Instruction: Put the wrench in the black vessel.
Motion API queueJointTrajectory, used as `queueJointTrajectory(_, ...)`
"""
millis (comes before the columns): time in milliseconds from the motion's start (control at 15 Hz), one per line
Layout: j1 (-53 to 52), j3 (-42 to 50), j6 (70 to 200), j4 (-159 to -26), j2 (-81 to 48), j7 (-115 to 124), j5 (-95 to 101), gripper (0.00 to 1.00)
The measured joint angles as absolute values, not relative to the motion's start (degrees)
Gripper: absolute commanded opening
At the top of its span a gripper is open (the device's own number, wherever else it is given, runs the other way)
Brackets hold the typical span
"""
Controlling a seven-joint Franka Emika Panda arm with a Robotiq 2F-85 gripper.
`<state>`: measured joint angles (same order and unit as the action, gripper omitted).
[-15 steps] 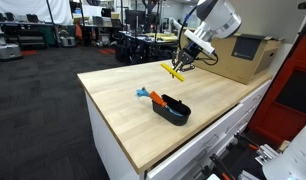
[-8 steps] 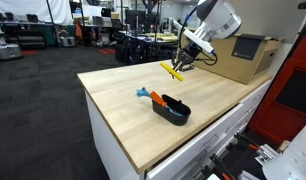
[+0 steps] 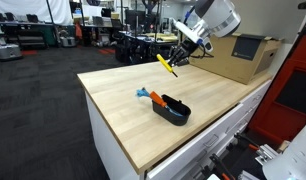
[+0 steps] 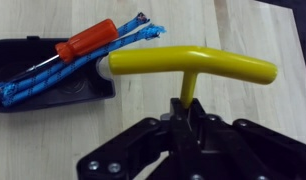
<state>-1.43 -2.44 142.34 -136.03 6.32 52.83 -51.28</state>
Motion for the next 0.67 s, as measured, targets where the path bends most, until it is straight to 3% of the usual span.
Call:
queueJointTrajectory(533,-5.18,-8.24,152.47,-137.25,6.33,86.06,-51.33,0.03)
queueJointTrajectory(600,-5.71,-8.78,153.83,-137.61,6.33,89.92,-51.40,0.11)
queueJointTrajectory(667,-6.12,-8.89,154.06,-137.77,6.31,90.82,-51.03,0.11)
